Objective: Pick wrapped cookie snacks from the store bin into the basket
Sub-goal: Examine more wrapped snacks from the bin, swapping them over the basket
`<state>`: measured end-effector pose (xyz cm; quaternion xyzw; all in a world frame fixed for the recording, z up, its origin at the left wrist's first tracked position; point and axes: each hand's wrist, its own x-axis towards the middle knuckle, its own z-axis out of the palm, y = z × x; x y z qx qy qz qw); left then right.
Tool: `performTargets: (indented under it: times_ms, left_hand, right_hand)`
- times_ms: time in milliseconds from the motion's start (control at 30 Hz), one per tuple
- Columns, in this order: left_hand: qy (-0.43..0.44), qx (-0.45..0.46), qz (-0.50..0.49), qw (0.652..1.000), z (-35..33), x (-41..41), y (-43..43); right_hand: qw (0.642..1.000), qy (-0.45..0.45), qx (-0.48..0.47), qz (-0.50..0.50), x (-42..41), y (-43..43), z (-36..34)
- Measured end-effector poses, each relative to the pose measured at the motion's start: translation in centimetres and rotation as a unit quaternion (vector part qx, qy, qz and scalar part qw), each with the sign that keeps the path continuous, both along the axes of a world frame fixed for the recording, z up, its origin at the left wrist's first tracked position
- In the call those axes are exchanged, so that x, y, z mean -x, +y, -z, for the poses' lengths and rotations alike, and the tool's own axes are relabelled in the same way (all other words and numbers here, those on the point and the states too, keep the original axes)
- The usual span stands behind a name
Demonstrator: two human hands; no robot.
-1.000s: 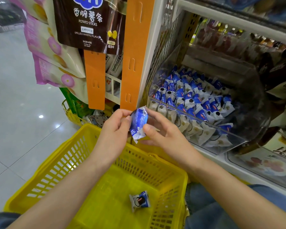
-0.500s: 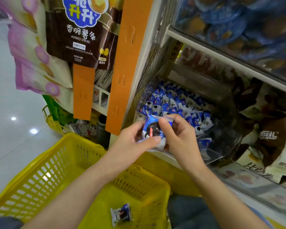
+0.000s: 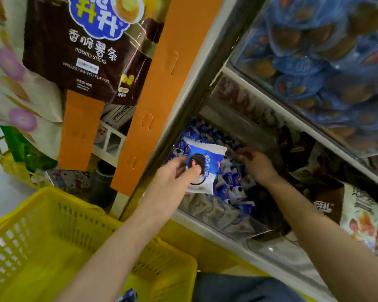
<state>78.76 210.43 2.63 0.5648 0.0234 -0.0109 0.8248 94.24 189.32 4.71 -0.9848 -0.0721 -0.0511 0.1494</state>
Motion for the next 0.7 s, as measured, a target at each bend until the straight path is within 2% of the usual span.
performTargets:
  times_ms: [167,233,333,400,567,700]
  left_hand:
    - [-0.001,0.042,0.003,0.999,-0.1,-0.4,0.6]
    - [-0.006,0.043,0.008,0.999,-0.1,-0.5,0.8]
    - [-0.013,0.049,0.007,0.999,0.0,-0.5,1.1]
    - [-0.014,0.044,0.003,0.999,0.1,-0.5,1.2]
    - [-0.009,0.031,-0.004,0.999,0.3,-0.4,1.3]
    - [-0.004,0.020,0.001,1.000,0.5,-0.2,1.2]
  right_hand:
    - [0.983,0.137,0.119,0.019,-2.8,-1.4,0.2]
    - [0.972,0.149,0.182,0.007,-3.3,-1.5,0.2]
    - [0.961,0.161,0.224,0.002,-3.6,-1.4,0.0]
    - [0.961,0.158,0.224,0.023,-3.6,-1.2,-0.1]
    - [0.972,0.160,0.152,0.084,-3.2,-1.1,0.0]
    - [0.964,0.175,0.185,0.077,-2.8,-1.0,0.2]
